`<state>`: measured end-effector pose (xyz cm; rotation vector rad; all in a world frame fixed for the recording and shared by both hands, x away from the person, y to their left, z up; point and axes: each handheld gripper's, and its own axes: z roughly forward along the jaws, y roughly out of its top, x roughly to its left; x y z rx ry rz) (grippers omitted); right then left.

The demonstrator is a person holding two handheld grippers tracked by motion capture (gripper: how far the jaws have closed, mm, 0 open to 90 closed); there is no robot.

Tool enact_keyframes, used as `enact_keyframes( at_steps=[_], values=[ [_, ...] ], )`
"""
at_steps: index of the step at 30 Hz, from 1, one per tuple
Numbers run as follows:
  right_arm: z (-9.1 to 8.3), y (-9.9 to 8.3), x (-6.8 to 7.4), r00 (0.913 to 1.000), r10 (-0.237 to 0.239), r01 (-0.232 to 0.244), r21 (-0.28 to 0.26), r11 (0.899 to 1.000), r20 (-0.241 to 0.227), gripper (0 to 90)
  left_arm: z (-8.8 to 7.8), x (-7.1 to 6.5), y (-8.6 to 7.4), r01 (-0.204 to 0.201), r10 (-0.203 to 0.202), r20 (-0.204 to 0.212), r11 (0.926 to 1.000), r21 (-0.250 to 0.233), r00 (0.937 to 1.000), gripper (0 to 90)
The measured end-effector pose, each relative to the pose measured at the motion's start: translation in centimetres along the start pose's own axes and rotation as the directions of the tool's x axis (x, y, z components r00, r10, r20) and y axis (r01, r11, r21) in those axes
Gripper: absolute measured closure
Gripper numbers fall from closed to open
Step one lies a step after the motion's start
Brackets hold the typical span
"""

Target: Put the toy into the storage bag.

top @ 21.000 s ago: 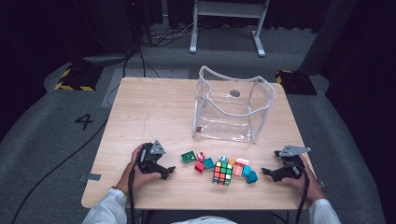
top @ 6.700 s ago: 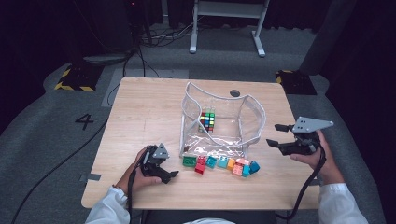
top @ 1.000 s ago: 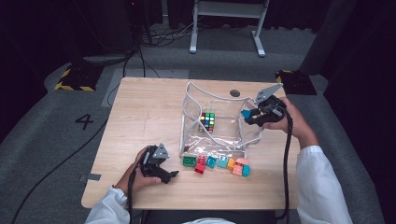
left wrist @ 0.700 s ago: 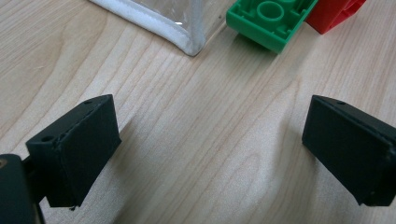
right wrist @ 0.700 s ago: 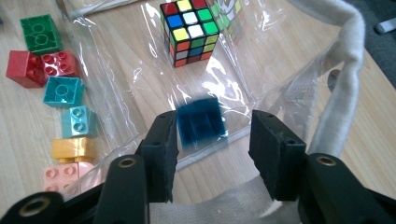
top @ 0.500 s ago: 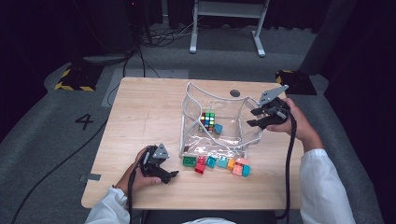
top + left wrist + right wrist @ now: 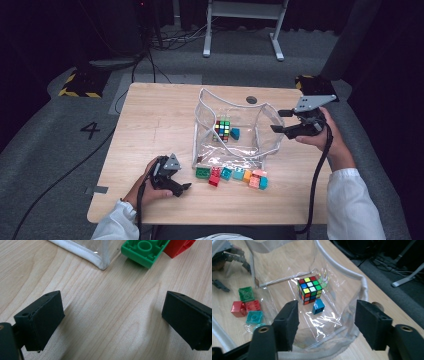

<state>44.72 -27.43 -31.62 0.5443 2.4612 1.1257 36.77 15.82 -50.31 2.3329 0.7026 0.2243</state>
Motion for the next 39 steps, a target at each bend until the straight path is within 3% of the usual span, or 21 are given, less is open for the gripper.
enact_keyframes(
  at_steps=[7,15,28,39],
  values=[
    [-1.8,-1.0,0.3,0.998,0.037,-0.035,-0.048,0.998,0.052,31.9,0.0,0.0,0.0,0.001,-0.001,0.001,1.0,0.0,1.0,4.1],
    [-3.8,-2.5,1.0,0.9942,0.051,-0.041,-0.098,0.994,0.095,31.9,0.0,0.0,0.0,0.0,0.0,0.001,1.0,0.0,1.0,4.1],
    [-5.0,-5.8,3.0,0.9932,0.053,-0.041,-0.116,0.992,0.103,32.4,0.0,0.0,0.0,0.0,0.0,0.0,1.0,0.0,1.0,4.1],
    [-4.1,-10.6,5.6,0.994,0.085,-0.077,-0.111,0.991,0.069,34.2,0.0,0.0,0.0,0.0,0.0,0.0,1.0,0.0,1.0,4.1]
  ],
)
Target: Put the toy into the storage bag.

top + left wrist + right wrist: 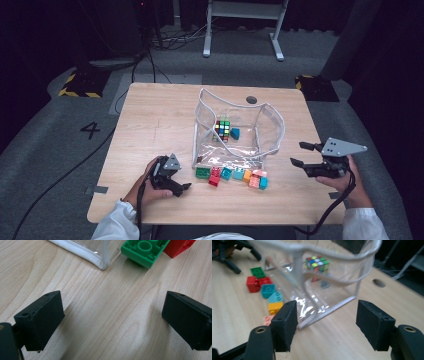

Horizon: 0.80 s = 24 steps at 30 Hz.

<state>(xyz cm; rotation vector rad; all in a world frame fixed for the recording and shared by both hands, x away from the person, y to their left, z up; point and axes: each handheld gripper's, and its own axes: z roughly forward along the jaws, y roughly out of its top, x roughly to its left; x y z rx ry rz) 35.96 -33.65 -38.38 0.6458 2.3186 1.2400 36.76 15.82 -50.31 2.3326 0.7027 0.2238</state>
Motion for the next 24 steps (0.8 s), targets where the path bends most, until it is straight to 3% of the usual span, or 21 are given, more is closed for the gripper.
enact_keyframes(
  at_steps=[3,9,17,24],
  values=[
    [0.8,-1.6,0.8,0.9999,-0.01,0.011,0.042,0.999,-0.009,34.3,0.0,0.0,0.0,0.0,0.0,0.0,1.0,0.001,1.0,4.1],
    [2.5,-3.9,2.2,0.9964,0.041,-0.036,0.069,0.997,-0.074,34.9,0.0,0.0,0.0,0.001,-0.001,0.0,1.0,0.001,1.0,4.1],
    [5.3,-5.5,5.0,0.9853,0.036,-0.016,0.119,0.993,-0.167,35.6,0.0,0.0,0.0,0.001,-0.001,-0.001,1.0,0.001,1.0,4.1],
    [7.4,-6.1,6.3,0.981,0.03,0.002,0.162,0.987,-0.192,36.4,0.0,-0.1,0.0,0.005,-0.005,-0.003,1.0,-0.001,1.0,4.2]
  ],
)
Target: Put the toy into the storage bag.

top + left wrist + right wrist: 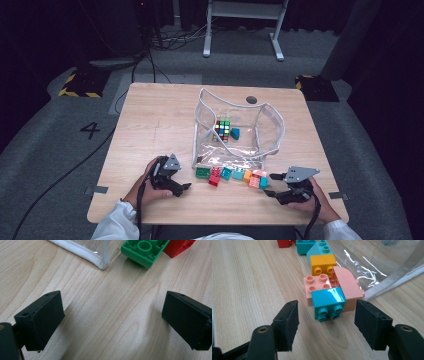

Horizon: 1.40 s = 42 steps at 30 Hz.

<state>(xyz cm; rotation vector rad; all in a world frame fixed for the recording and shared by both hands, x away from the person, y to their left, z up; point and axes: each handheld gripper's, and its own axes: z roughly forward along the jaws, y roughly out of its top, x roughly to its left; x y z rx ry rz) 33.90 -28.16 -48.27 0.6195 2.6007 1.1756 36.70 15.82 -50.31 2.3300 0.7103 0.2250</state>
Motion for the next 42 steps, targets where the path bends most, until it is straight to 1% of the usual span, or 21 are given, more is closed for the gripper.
enact_keyframes(
  at_steps=[2,3,5,9,10,11,13,15,17,18,19,20,22,23,24,25,29,30,34,38,42],
  values=[
    [0.4,0.0,0.0,0.9999,0.012,-0.012,0.008,1.0,0.002,37.3,0.0,0.0,0.0,0.0,0.0,0.0,1.0,0.0,1.0,4.2],
    [0.6,-0.1,0.0,0.9999,0.017,-0.017,0.001,1.0,-0.002,37.7,0.0,0.0,0.0,0.0,0.0,0.0,1.0,0.0,1.0,4.1],
    [0.8,-0.2,0.0,0.9996,0.017,-0.017,0.005,1.0,-0.022,40.6,0.0,0.0,0.0,0.0,0.0,0.0,1.0,0.0,1.0,4.1],
    [1.2,-0.2,0.4,0.9994,0.005,-0.005,0.02,1.0,-0.034,44.9,0.0,0.0,0.0,-0.005,0.005,0.0,1.0,0.001,1.0,4.2],
    [1.3,-0.2,0.4,0.9993,0.011,-0.01,0.023,1.0,-0.035,46.3,0.0,0.0,0.0,0.0,0.0,0.0,1.0,0.001,1.0,4.1],
    [1.5,-0.2,0.5,0.9992,0.01,-0.009,0.024,1.0,-0.04,48.4,0.0,0.0,0.0,-0.006,0.006,0.0,1.0,0.001,1.0,4.2],
    [1.8,0.0,0.7,0.9989,-0.003,0.004,0.032,0.999,-0.047,51.2,0.0,0.0,0.0,0.0,0.0,0.0,1.0,0.0,1.0,4.1],
    [2.1,0.1,0.9,0.999,-0.019,0.02,0.045,0.999,-0.042,53.2,0.0,0.0,0.0,0.0,0.0,0.0,1.0,0.0,1.0,4.2],
    [2.3,0.2,1.0,0.9989,-0.016,0.018,0.039,0.999,-0.043,56.4,0.0,0.0,0.0,-0.006,0.006,0.0,1.0,0.002,1.0,4.1],
    [2.3,0.2,1.0,0.9988,-0.021,0.023,0.04,0.999,-0.044,58.0,0.0,0.0,0.0,-0.001,0.001,0.0,1.0,0.001,1.0,4.2],
    [2.2,0.2,0.9,0.9982,-0.04,0.042,0.042,0.998,-0.045,58.7,0.0,0.0,0.0,0.0,0.0,0.0,1.0,0.0,1.0,4.1],
    [2.1,0.2,1.0,0.9984,-0.037,0.038,0.039,0.999,-0.043,58.9,0.0,0.0,0.0,-0.005,0.005,0.0,1.0,0.001,1.0,4.1],
    [1.9,0.1,1.1,0.9981,-0.043,0.045,0.036,0.998,-0.044,59.1,0.0,0.0,0.0,-0.006,0.006,0.0,1.0,0.002,1.0,4.1],
    [1.7,0.0,1.1,0.9978,-0.051,0.052,0.037,0.998,-0.042,59.1,0.0,0.0,0.0,0.0,0.0,0.0,1.0,0.001,1.0,4.1],
    [1.6,0.0,1.0,0.9976,-0.055,0.056,0.038,0.998,-0.042,59.1,0.0,0.0,0.0,-0.006,0.006,0.0,1.0,0.001,1.0,4.2],
    [1.4,-0.1,1.0,0.998,-0.046,0.048,0.034,0.998,-0.043,59.1,0.0,0.0,0.0,0.0,0.0,0.0,1.0,0.0,1.0,4.2],
    [0.6,-0.3,0.5,0.9987,-0.037,0.038,0.021,0.999,-0.036,59.2,0.0,0.0,0.0,0.0,0.0,0.0,1.0,0.0,1.0,4.1],
    [0.4,-0.4,0.4,0.9992,-0.03,0.031,0.019,0.999,-0.027,59.2,0.0,0.0,0.0,0.0,0.0,0.0,1.0,0.0,1.0,4.2],
    [-0.6,-0.4,-0.2,0.9996,-0.013,0.013,-0.009,1.0,-0.026,59.2,0.0,0.0,0.0,0.0,0.0,0.0,1.0,0.0,1.0,4.2],
    [-1.4,-0.5,-0.9,1.0,-0.005,0.005,-0.013,1.0,-0.008,59.2,0.0,0.0,0.0,0.0,0.0,0.0,1.0,0.0,1.0,4.2],
    [-2.4,-0.5,-1.8,0.9996,0.021,-0.021,-0.033,0.999,0.019,59.3,0.0,0.0,0.0,-0.004,0.004,0.0,1.0,0.001,1.0,4.2]
  ],
)
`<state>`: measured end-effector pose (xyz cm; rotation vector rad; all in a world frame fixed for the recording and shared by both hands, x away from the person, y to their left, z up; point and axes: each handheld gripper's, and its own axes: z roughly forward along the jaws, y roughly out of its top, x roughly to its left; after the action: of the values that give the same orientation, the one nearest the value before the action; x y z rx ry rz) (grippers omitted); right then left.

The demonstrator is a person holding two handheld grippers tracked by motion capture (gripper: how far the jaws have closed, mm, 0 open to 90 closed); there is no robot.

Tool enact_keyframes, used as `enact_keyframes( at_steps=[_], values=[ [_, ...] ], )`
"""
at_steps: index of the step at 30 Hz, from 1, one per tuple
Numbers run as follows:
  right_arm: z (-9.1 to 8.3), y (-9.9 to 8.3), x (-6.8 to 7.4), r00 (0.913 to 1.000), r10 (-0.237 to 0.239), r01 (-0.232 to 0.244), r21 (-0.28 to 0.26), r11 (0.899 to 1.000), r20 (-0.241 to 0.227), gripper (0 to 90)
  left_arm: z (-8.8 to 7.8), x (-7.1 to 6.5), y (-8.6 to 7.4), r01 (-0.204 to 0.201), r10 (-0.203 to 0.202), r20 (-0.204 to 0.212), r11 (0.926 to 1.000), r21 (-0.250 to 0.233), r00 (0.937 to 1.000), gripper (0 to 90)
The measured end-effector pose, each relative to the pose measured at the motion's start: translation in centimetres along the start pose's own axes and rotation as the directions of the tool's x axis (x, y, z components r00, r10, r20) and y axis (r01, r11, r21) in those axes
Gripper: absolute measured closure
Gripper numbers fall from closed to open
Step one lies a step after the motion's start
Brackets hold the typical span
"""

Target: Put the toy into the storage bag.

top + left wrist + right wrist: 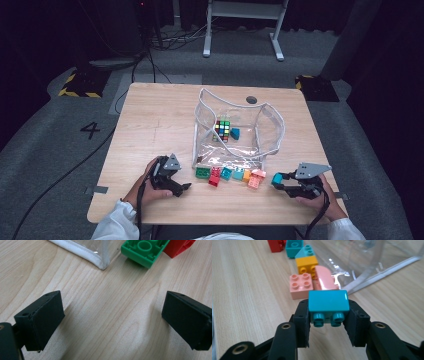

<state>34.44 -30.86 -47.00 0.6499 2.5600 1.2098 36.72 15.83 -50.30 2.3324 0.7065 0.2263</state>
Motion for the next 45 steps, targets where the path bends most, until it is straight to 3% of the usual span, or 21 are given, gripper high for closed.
enact_keyframes(
  at_steps=[14,21,36,45],
  values=[
    [-3.8,1.9,-3.4,0.9929,0.037,-0.028,-0.08,0.996,0.113,59.2,0.0,0.0,0.0,-0.001,0.001,0.0,1.0,0.0,1.0,4.1],
    [-5.1,3.5,-5.2,0.9892,0.052,-0.035,-0.123,0.992,0.137,59.2,0.0,0.0,0.0,-0.002,0.002,0.0,1.0,0.0,1.0,4.2],
    [-8.3,9.4,-8.1,0.9795,0.024,0.013,-0.181,0.983,0.2,59.3,0.0,0.0,0.0,-0.002,0.002,0.0,1.0,0.0,1.0,4.2],
    [-7.4,13.7,-8.6,0.9773,-0.015,0.05,-0.161,0.986,0.211,59.2,0.0,0.0,0.0,-0.002,0.002,0.0,1.0,0.0,1.0,4.1]
  ],
)
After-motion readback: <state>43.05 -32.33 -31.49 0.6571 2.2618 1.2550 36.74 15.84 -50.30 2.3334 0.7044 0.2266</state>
